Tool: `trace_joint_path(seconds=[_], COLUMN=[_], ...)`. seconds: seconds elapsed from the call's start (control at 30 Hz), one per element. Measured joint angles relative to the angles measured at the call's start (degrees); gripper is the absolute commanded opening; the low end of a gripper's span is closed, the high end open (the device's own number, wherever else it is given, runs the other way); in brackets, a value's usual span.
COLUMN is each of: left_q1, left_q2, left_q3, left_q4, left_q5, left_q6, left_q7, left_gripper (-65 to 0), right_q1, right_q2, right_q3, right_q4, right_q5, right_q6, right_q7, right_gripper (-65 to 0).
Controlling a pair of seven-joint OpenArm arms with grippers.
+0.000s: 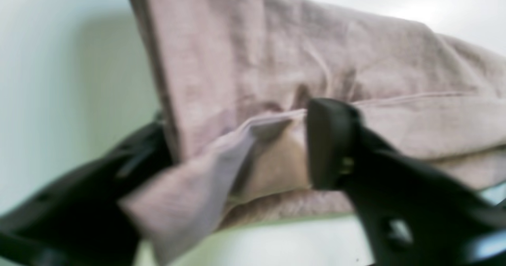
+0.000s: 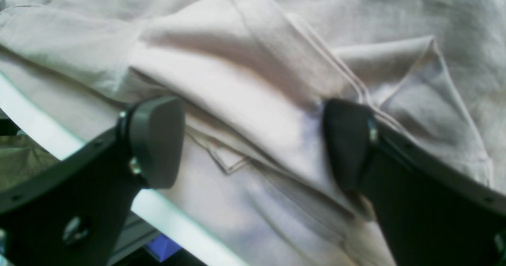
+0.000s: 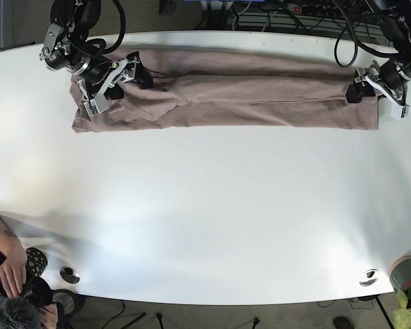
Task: Fold the T-shirt properly
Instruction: 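Press the strip's ends with both grippers to flatten the fold, then move the left gripper inward and grasp the strip's end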
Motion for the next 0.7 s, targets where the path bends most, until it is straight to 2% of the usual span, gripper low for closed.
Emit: trace_joint_path(seconds=[0.1,0.17,0.3,0.5,0.7], left_q1=[0.1,0.1,0.5,1.7,1.6], left_q2=[0.0,0.1,0.3,1.2,3.2], left_q3=[0.2,0.2,0.3,2.8,14.5], left_q4=[-0.1,-0.1,2.1,14.7,25.2], left_q5=[0.5,0.6,1.3,1.5,0.8], left_q6=[0.0,0.0,0.0,0.1,1.5], left_q7=[0.3,0.7,1.6,1.4,1.6], left_gripper=[-50.7,-54.4,-55.3,-55.3,-55.3], right_q1=[0.0,0.0,0.0,0.1,0.1], right_q2=[0.0,0.0,0.0,0.0,0.0], right_q3=[0.0,0.0,0.0,0.0,0.0], right_q4=[0.0,0.0,0.0,0.0,0.0], right_q5=[0.0,0.0,0.0,0.0,0.0], right_q6=[0.0,0.0,0.0,0.0,0.0], right_q7=[0.0,0.0,0.0,-0.1,-0.1], right_gripper=[-11.9,-11.9,-11.9,-11.9,-11.9])
